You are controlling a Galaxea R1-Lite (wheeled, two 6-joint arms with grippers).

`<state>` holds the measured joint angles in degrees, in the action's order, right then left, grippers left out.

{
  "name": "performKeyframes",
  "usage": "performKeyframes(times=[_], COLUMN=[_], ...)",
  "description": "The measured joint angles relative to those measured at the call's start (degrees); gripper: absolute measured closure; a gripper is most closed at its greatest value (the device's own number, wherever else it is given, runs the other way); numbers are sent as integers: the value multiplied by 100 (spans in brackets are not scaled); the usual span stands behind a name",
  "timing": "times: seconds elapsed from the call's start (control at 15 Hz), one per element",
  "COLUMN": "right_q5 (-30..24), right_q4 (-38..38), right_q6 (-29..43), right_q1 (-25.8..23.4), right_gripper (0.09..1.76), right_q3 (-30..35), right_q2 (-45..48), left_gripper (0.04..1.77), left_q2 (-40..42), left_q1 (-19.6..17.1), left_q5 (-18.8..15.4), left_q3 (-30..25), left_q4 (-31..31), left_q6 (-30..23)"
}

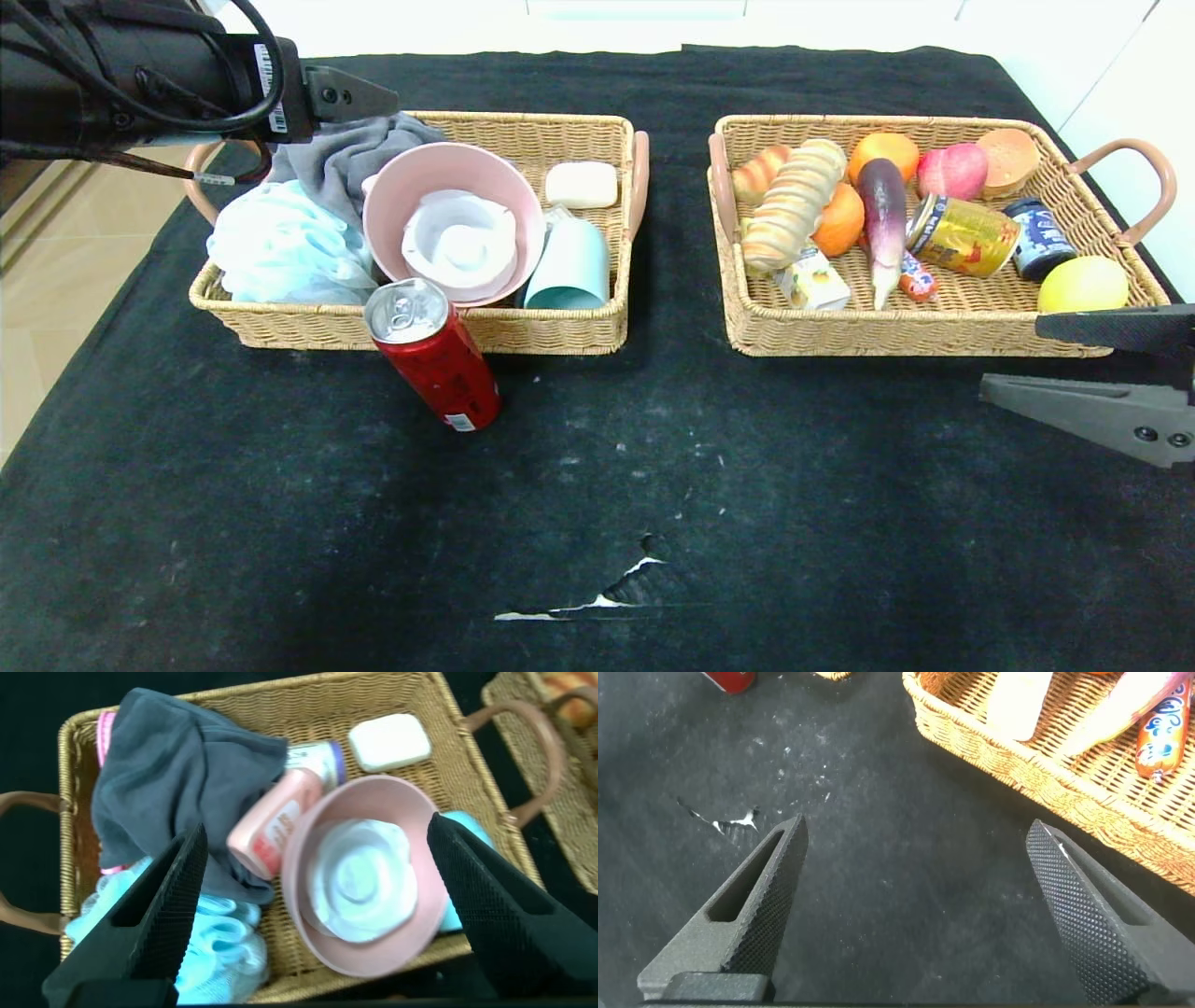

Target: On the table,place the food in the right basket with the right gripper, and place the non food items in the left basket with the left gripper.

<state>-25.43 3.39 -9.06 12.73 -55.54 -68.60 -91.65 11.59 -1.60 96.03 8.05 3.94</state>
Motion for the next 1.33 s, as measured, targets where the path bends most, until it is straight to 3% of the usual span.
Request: performKeyframes(times=[0.33,0.73,1.07,1.33], right_q5=[2,2,0,0], right_q4=[2,7,13,13], right_q6=[-1,-1,-1,0], right_q1=[0,15,33,41], right_gripper=[14,14,14,14], right_q3=[0,9,15,17], right_q2=[2,-9,-22,-22], left_gripper=[11,10,10,10], left_q2=[590,1051,1259,1301], left_q1=[540,1097,1619,1748], left_q5=[91,440,951,1215], left_q3=[-658,-1527,-2210,-2522], left_q4=[218,201,134,-69], left_q6=[16,28,22,-24])
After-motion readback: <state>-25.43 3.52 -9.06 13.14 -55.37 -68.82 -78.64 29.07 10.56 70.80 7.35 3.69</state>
